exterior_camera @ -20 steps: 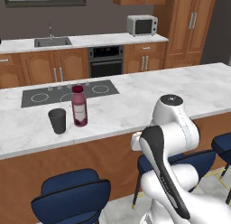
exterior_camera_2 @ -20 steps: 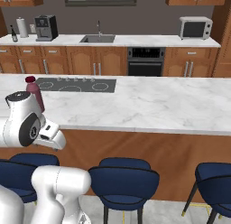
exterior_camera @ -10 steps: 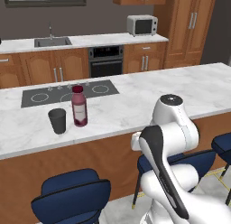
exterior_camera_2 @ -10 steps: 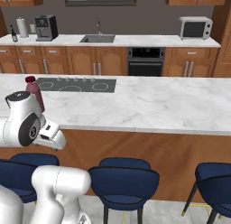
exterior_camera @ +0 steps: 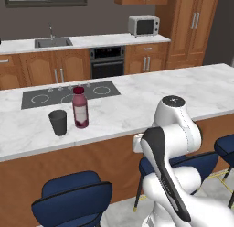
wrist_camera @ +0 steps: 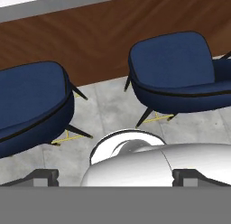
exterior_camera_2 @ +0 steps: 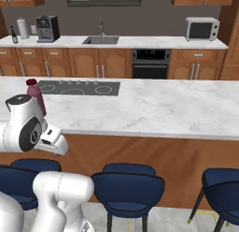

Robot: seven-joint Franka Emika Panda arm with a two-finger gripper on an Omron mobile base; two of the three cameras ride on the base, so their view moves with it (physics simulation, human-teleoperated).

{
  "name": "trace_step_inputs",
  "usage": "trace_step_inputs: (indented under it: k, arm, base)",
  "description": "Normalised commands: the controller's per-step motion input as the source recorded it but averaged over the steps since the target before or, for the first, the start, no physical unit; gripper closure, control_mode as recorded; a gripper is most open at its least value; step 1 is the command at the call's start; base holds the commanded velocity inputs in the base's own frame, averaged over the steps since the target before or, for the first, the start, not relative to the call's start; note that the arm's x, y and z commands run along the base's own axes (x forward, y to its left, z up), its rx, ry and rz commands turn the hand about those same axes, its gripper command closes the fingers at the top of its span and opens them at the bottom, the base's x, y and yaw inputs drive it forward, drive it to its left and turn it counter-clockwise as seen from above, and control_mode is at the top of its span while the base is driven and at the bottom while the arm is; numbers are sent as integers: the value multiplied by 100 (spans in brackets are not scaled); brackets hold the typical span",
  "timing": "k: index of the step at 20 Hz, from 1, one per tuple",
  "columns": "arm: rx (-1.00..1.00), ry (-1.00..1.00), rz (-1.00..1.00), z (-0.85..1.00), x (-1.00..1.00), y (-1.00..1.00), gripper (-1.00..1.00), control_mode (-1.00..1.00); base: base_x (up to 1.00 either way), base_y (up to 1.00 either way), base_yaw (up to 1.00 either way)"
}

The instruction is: There is a wine glass and glass cup on the dining counter. Place the wine bottle next to the wine glass and the juice bottle next to the glass cup.

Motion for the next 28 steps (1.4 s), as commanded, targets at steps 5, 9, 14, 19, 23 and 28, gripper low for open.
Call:
trace_step_inputs:
  k: [5,9,14,19,23,28]
  arm:
    - [0,0,0,0,0,0,-100,100]
    - [0,0,0,0,0,0,-100,100]
    - [0,0,0,0,0,0,-100,100]
    - [0,0,0,0,0,0,-100,100]
    - [0,0,0,0,0,0,-100,100]
    - [0,0,0,0,0,0,-100,100]
  base:
    - [-10,0,0]
    - [-40,0,0]
    - [-55,0,0]
    - [-68,0,0]
    - [-69,15,6]
    - [-32,73,0]
